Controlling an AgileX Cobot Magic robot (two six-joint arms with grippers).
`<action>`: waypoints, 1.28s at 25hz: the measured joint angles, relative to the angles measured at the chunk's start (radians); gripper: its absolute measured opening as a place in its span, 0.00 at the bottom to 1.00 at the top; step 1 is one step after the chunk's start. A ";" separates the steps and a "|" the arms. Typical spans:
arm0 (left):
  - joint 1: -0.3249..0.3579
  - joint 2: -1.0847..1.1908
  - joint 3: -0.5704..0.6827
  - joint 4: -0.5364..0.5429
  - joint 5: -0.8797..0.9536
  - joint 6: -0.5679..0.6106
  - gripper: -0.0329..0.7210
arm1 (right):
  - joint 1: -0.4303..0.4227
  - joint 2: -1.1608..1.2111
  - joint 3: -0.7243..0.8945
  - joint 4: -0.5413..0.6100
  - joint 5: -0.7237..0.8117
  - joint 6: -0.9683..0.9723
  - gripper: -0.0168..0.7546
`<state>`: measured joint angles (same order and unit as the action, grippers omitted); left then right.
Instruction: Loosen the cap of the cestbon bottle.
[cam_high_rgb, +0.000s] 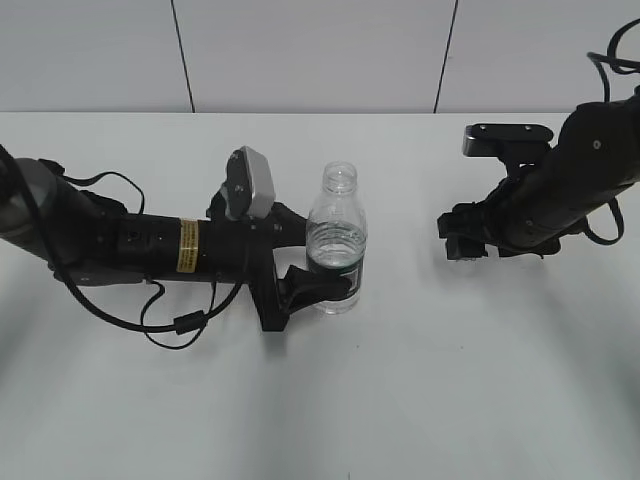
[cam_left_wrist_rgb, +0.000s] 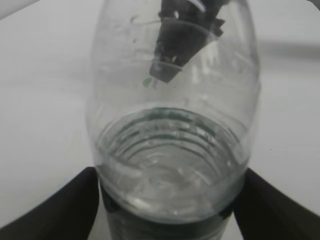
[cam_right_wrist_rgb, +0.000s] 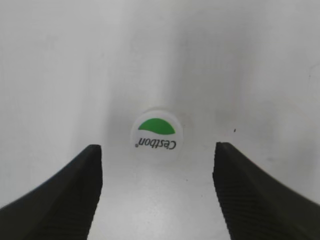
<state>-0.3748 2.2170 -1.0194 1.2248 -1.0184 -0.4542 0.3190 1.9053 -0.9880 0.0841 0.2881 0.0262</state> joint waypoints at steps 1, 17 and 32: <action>0.003 0.000 0.000 0.002 0.000 0.000 0.70 | 0.000 0.000 0.000 0.001 0.000 0.000 0.71; 0.199 -0.045 0.001 0.322 0.080 -0.192 0.79 | 0.000 -0.129 -0.001 -0.003 0.004 -0.001 0.73; 0.219 -0.396 0.002 0.105 1.170 -0.584 0.75 | 0.000 -0.204 -0.100 -0.063 0.014 -0.001 0.73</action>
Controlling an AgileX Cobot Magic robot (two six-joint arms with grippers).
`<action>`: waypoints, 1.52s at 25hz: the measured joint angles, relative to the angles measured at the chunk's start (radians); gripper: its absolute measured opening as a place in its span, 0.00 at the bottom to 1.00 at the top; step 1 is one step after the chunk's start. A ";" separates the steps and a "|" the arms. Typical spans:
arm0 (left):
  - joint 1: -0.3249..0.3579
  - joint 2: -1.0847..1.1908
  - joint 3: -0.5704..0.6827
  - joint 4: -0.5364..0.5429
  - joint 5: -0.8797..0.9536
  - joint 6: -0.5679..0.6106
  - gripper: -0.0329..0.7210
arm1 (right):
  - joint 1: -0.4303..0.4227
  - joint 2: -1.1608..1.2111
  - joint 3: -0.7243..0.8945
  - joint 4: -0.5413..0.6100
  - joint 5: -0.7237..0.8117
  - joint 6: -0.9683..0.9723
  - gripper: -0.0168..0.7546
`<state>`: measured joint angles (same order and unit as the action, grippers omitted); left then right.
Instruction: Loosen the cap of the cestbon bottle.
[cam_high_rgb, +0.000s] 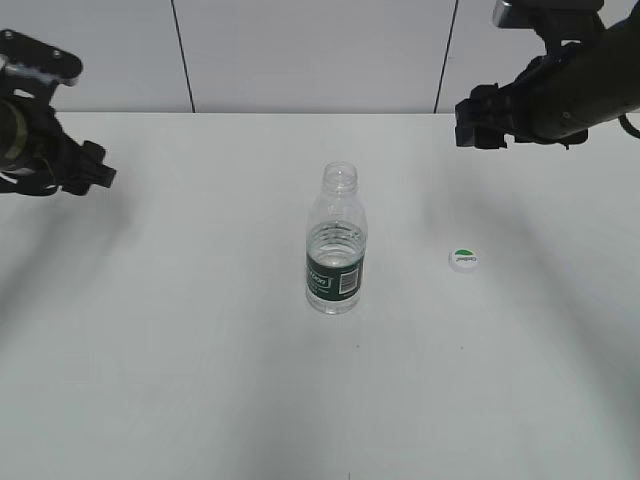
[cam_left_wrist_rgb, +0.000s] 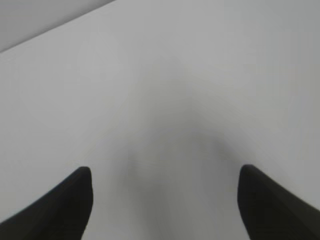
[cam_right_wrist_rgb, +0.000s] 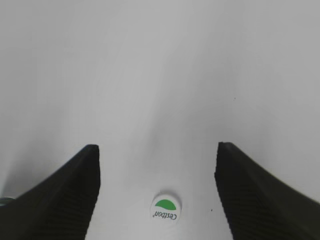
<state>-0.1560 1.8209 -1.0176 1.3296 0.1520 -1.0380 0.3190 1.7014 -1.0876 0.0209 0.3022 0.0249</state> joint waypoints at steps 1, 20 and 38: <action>0.001 -0.012 0.000 -0.051 0.081 0.019 0.75 | 0.000 -0.005 -0.011 -0.003 0.009 0.000 0.73; 0.030 -0.082 -0.361 -1.184 0.835 1.186 0.74 | -0.158 -0.008 -0.489 -0.044 0.758 -0.049 0.73; 0.206 -0.462 -0.106 -1.319 0.905 1.243 0.74 | -0.288 -0.323 -0.309 0.057 0.907 -0.182 0.65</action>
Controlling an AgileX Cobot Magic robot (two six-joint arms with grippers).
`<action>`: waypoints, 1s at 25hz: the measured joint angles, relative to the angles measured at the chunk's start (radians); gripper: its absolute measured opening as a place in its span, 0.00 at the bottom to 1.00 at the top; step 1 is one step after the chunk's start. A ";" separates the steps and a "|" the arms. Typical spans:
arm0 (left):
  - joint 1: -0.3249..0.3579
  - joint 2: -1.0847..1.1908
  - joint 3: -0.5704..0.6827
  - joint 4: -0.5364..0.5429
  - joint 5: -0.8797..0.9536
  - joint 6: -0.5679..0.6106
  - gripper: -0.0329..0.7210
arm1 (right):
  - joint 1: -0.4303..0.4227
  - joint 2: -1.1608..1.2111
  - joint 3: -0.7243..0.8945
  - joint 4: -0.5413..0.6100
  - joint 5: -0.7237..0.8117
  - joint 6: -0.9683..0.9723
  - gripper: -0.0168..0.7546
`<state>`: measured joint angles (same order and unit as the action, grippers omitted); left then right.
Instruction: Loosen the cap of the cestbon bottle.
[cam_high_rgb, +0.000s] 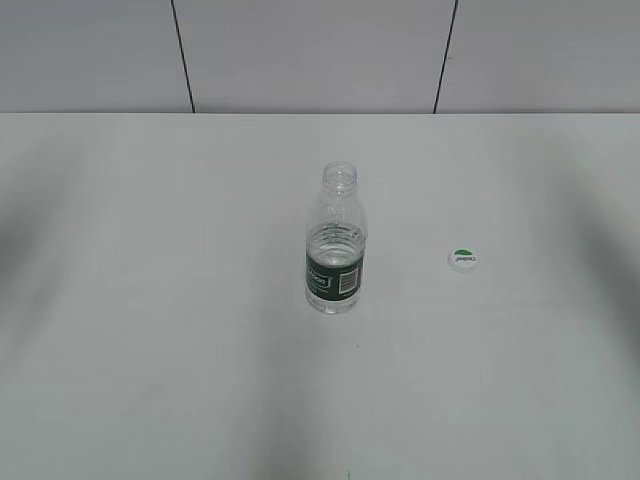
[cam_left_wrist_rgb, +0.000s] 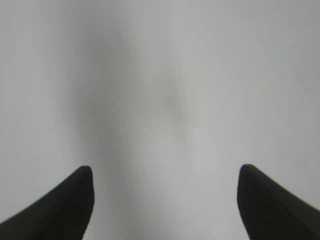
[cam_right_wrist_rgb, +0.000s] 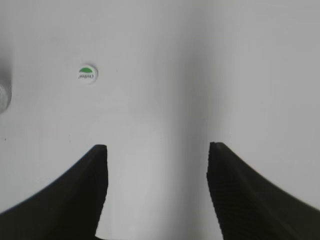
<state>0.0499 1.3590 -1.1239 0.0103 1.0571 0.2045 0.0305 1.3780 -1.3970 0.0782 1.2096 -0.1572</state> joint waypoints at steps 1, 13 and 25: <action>0.000 -0.050 0.043 -0.002 -0.013 0.001 0.74 | 0.000 -0.037 0.042 -0.004 0.000 0.000 0.65; 0.000 -0.665 0.440 -0.088 -0.025 0.002 0.74 | 0.000 -0.468 0.461 -0.003 0.004 -0.001 0.65; 0.000 -1.019 0.565 -0.128 0.018 -0.033 0.74 | 0.000 -0.777 0.734 0.000 -0.063 -0.001 0.65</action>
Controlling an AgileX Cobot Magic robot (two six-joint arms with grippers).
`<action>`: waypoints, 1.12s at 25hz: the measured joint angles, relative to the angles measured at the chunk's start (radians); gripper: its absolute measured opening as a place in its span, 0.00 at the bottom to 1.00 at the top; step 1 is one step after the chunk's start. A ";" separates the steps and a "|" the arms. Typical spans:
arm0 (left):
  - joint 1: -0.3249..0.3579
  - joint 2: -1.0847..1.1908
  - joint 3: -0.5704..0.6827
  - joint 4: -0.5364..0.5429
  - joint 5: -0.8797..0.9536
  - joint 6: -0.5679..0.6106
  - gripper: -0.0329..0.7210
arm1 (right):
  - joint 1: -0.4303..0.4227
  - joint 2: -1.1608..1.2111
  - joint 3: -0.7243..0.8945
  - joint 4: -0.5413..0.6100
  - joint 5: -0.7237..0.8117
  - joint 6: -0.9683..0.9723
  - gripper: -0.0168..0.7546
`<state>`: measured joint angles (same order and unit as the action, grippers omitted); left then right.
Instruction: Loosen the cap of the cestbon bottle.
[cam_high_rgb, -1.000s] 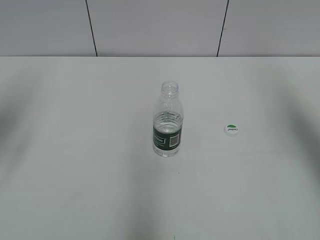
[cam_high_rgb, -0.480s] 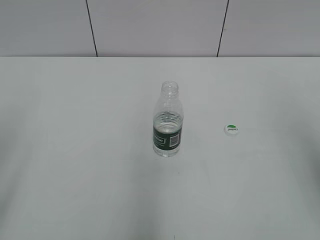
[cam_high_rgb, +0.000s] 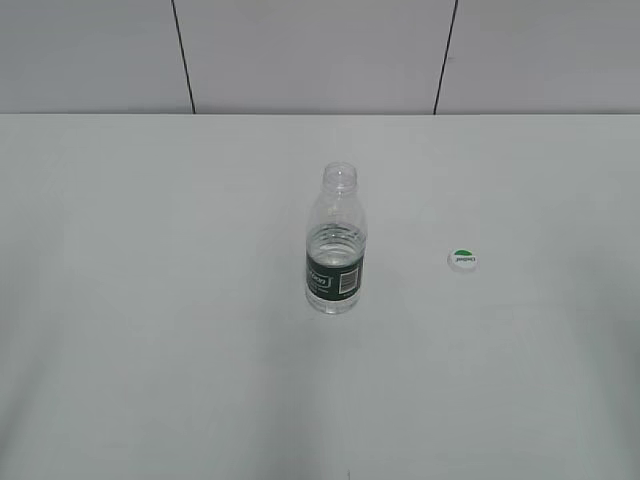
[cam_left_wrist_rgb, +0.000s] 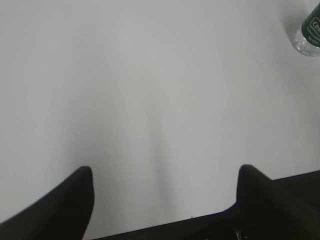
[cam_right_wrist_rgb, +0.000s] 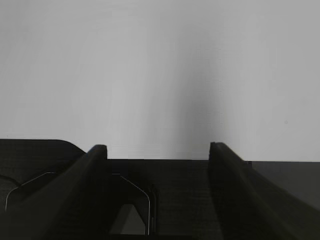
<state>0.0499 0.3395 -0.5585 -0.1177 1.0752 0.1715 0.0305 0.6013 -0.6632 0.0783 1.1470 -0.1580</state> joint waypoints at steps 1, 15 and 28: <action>0.000 -0.014 0.008 -0.001 -0.003 -0.002 0.74 | 0.000 -0.018 0.019 0.000 0.000 0.000 0.65; 0.000 -0.285 0.017 -0.016 -0.016 -0.003 0.74 | 0.000 -0.343 0.156 0.005 -0.034 0.030 0.64; -0.003 -0.346 0.018 -0.035 -0.017 -0.004 0.71 | 0.002 -0.607 0.160 0.014 -0.046 0.037 0.64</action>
<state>0.0468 -0.0068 -0.5406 -0.1527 1.0585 0.1674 0.0325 -0.0059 -0.5029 0.0920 1.1006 -0.1213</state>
